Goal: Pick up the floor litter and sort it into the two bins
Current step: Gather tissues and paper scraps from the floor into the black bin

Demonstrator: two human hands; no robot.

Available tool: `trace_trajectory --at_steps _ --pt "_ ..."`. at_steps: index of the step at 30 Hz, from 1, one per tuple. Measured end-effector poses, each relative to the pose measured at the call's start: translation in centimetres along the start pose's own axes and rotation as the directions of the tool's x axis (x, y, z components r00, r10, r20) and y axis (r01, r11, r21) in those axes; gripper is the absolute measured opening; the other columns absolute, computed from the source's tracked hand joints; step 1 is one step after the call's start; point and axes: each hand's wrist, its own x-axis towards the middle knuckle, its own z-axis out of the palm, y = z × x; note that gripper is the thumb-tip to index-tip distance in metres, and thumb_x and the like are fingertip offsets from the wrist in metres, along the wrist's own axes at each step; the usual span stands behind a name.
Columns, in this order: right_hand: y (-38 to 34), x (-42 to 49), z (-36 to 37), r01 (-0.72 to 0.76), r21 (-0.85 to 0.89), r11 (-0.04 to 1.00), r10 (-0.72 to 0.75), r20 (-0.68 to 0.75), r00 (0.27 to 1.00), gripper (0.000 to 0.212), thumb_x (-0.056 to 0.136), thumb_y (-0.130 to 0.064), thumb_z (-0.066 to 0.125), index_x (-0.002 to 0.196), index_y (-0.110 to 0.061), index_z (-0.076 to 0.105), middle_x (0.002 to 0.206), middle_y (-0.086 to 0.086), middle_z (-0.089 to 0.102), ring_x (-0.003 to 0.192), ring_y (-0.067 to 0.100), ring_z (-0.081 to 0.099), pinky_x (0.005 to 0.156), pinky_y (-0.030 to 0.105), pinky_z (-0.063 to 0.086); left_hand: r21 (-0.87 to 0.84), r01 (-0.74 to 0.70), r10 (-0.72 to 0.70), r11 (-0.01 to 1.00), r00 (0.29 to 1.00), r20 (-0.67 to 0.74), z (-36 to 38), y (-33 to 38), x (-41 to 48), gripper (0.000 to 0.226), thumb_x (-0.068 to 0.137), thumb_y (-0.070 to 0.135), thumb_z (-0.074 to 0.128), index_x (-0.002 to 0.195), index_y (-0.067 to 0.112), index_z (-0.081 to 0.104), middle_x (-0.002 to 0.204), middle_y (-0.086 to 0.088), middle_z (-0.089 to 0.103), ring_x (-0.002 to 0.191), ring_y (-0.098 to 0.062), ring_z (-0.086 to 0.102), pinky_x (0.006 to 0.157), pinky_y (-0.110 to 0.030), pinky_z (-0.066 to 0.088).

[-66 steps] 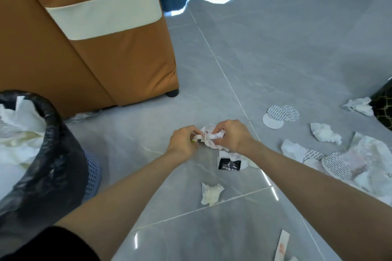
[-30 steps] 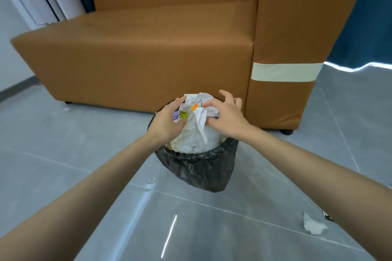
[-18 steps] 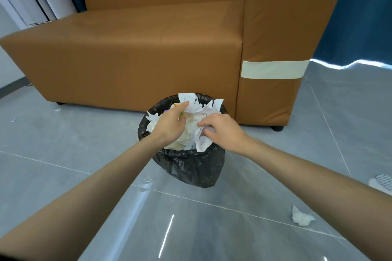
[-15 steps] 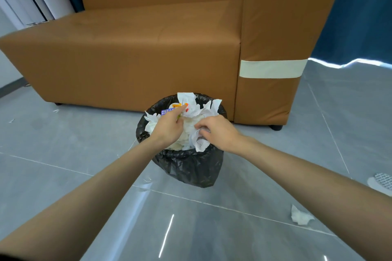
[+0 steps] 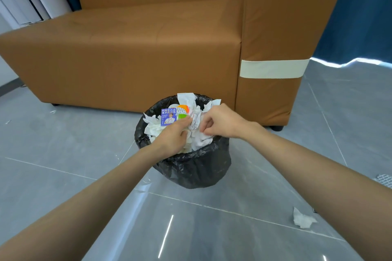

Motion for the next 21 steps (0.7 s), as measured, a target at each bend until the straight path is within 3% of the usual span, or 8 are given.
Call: trace_trajectory --at_steps 5,7,10,12,13,15,17,21 --pt "1.7 -1.7 -1.2 -0.038 0.200 0.979 0.116 -0.399 0.909 0.021 0.080 -0.005 0.057 0.087 -0.018 0.072 0.081 -0.006 0.069 0.074 0.006 0.062 0.072 0.019 0.051 -0.061 0.006 -0.009 0.998 0.998 -0.059 -0.3 1.0 0.1 0.025 0.100 0.012 0.030 0.116 0.009 0.049 0.128 -0.015 0.054 0.110 -0.022 0.050 0.095 -0.030 0.037" --pt "2.7 -1.9 -0.9 -0.086 0.148 0.985 0.144 -0.442 0.886 0.028 0.083 -0.008 0.056 0.108 -0.014 0.068 0.105 0.000 0.069 0.093 0.014 0.063 0.086 0.029 0.051 -0.033 0.009 -0.011 0.999 0.997 -0.077 -0.1 1.6 0.3 0.036 0.101 0.025 0.033 0.135 0.015 0.040 0.148 -0.007 0.038 0.134 -0.017 0.035 0.108 -0.030 0.026" --pt "3.7 -2.1 -0.4 -0.156 0.093 0.983 0.177 -0.281 0.943 0.044 0.091 -0.012 0.048 0.134 -0.019 0.051 0.128 0.004 0.060 0.106 0.023 0.061 0.090 0.033 0.048 0.073 0.009 -0.006 0.997 0.999 -0.039 0.5 2.1 0.6 0.072 0.092 0.047 0.049 0.150 0.024 0.013 0.158 0.009 0.005 0.146 -0.014 -0.002 0.120 -0.040 0.008" --pt "4.0 -2.1 0.2 -0.143 0.113 0.983 0.162 -0.180 0.970 0.043 0.095 -0.013 0.041 0.136 -0.023 0.048 0.125 0.007 0.061 0.097 0.025 0.063 0.080 0.032 0.047 0.195 -0.004 0.000 0.981 1.000 0.021 0.8 1.7 1.0 0.089 0.084 0.052 0.059 0.150 0.028 0.005 0.158 0.013 -0.002 0.146 -0.015 -0.008 0.119 -0.047 0.007" --pt "4.2 -2.0 0.6 -0.133 0.118 0.984 0.149 -0.139 0.979 0.041 0.096 -0.013 0.038 0.135 -0.022 0.048 0.128 0.007 0.060 0.112 0.026 0.058 0.085 0.033 0.045 0.255 -0.012 0.000 0.967 0.999 0.045 1.0 1.4 1.3 0.093 0.082 0.052 0.061 0.150 0.028 0.002 0.158 0.014 -0.003 0.146 -0.016 -0.009 0.118 -0.050 0.008" --pt "4.4 -1.5 1.0 -0.119 0.109 0.987 0.128 -0.075 0.989 0.032 0.099 -0.014 0.034 0.125 -0.017 0.052 0.126 0.006 0.059 0.143 0.022 0.025 0.103 0.036 0.035 0.328 -0.010 -0.016 0.945 0.997 0.077 1.3 0.9 1.8 0.095 0.082 0.050 0.062 0.150 0.028 0.000 0.157 0.015 -0.004 0.146 -0.017 -0.009 0.117 -0.054 0.005" --pt "4.6 -0.7 1.1 -0.106 0.025 0.994 0.107 -0.025 0.994 0.031 0.100 -0.018 0.030 0.118 -0.012 0.055 0.129 0.003 0.057 0.146 0.021 0.010 0.112 0.035 0.024 0.391 -0.027 -0.020 0.920 0.993 0.115 1.6 0.6 2.2 0.094 0.083 0.047 0.062 0.150 0.028 -0.001 0.158 0.014 -0.006 0.146 -0.019 -0.010 0.116 -0.055 0.004" --pt "3.6 0.3 0.9 -0.149 -0.239 0.959 0.175 0.091 0.980 0.039 0.099 -0.023 0.028 0.124 -0.024 0.058 0.156 -0.007 0.019 0.145 0.027 -0.006 0.117 0.048 0.005 0.510 -0.080 -0.015 0.856 0.984 0.179 1.9 0.3 3.0 0.088 0.086 0.043 0.061 0.151 0.027 0.003 0.158 0.013 -0.003 0.146 -0.019 -0.008 0.115 -0.056 0.003"
